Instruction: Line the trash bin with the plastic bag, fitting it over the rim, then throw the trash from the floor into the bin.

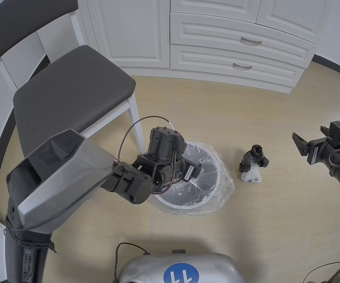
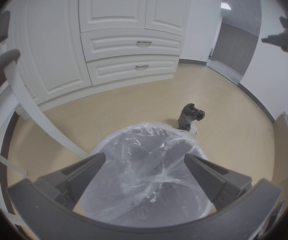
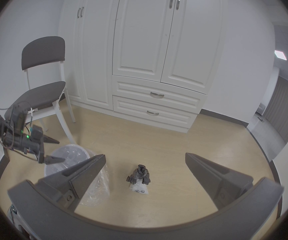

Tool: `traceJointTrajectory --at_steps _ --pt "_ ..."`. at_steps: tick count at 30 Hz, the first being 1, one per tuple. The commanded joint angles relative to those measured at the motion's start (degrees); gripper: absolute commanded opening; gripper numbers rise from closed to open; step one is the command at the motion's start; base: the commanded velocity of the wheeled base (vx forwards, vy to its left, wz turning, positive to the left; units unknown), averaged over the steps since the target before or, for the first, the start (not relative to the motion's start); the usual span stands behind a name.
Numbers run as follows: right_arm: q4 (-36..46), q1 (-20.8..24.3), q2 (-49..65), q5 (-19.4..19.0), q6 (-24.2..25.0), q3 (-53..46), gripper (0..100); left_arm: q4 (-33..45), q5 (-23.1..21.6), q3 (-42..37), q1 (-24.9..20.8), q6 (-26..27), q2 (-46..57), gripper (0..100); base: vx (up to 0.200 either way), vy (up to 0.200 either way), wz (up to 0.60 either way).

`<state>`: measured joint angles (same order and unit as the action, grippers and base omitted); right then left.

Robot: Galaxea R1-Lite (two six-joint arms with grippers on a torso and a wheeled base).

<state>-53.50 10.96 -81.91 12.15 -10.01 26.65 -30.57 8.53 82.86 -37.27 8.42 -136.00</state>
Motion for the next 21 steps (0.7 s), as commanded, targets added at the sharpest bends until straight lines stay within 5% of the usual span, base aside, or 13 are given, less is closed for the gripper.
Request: traceJointTrajectory --at_steps 1,21 --pt "-0.02 -0.41 0.17 -0.11 -0.1 -0.02 100 0.34 0.17 5.65 -0.17 0.01 -7.62 100 0.0 0.0 0.0" --pt "-0.02 -2.43 -0.8 -1.96 -0.1 0.16 100 4.82 2.1 19.53 2.02 -0.16 -17.02 100 0.0 0.0 0.0"
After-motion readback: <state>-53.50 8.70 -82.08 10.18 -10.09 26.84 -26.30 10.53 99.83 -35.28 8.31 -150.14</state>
